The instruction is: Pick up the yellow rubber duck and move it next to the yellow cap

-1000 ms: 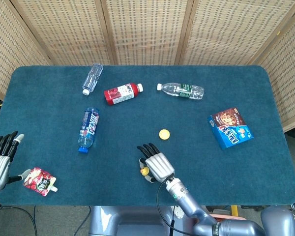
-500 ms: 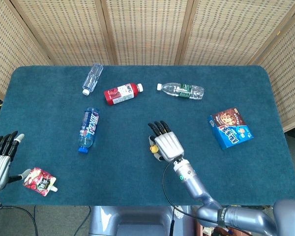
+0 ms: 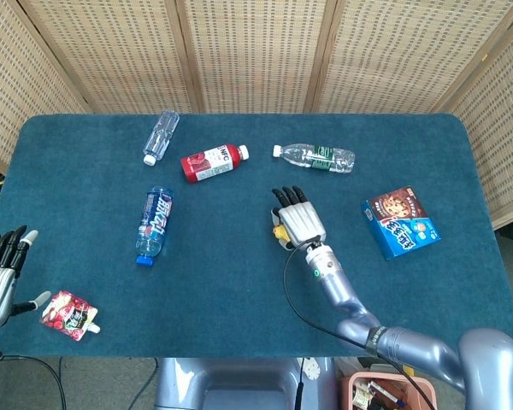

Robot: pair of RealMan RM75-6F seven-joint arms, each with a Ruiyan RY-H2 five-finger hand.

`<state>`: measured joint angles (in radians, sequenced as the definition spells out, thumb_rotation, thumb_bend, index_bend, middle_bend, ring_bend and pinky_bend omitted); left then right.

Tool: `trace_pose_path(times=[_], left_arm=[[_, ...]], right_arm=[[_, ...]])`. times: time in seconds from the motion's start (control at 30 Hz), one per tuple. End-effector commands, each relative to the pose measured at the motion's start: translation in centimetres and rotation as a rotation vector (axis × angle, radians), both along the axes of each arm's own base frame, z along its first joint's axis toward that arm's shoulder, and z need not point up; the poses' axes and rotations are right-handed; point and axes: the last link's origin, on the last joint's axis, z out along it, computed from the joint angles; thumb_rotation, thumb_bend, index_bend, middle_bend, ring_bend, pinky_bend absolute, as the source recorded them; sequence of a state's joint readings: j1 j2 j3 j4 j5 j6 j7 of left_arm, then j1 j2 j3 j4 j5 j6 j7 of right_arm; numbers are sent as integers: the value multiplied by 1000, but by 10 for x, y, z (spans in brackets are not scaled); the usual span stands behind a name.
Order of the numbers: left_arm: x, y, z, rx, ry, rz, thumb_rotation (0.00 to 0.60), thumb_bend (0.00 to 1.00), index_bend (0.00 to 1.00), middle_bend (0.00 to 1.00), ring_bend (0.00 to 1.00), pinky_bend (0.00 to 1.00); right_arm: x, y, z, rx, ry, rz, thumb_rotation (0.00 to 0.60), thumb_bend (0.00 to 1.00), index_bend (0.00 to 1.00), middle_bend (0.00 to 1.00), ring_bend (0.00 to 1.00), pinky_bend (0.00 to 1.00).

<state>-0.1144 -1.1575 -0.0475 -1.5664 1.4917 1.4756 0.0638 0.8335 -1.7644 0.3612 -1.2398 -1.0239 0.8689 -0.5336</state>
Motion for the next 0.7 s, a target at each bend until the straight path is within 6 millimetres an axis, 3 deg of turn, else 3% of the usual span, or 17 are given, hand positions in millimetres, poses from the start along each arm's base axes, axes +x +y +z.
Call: trace_pose_path(times=[0.03,0.23,0.7], left_arm=[[0,0,-1,0,1,0,600,46,0,0,0,0],[0,1,-3,-6,9,-1,600,46,0,0,0,0],[0,1,-4,-8,8,1,600,46,0,0,0,0]], right_arm=[[-3,-5,-6,17,-5,-17,600,216,517,71,0,0],[-17,-7,-14,31,-8,-46,600,216,518,71,0,0],[-20,-8,-22,22,8,-36,600,215,517,75,0,0]])
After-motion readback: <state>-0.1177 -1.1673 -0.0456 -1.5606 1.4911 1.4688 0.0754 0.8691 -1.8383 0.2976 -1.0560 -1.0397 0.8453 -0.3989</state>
